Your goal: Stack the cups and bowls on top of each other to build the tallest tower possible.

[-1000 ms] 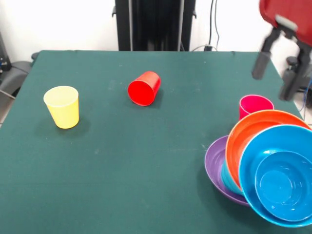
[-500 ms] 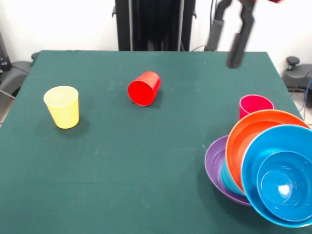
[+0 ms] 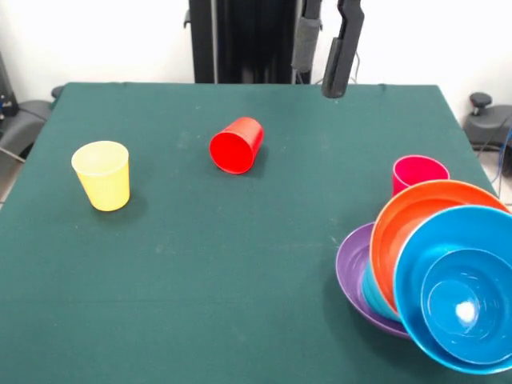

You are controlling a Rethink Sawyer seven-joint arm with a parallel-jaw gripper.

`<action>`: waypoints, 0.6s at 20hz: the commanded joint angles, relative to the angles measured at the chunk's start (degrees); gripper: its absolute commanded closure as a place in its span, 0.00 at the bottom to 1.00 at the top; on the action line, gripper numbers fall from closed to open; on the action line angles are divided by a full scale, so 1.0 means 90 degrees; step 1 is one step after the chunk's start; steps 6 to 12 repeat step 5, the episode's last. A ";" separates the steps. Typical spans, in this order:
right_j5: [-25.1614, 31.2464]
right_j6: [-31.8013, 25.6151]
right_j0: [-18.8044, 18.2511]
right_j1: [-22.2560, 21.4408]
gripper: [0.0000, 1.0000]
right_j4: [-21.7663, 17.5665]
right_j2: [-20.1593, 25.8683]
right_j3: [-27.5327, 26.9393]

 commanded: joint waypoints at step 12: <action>0.0014 -0.1796 -0.0188 0.0004 0.00 -0.0749 0.1190 0.0720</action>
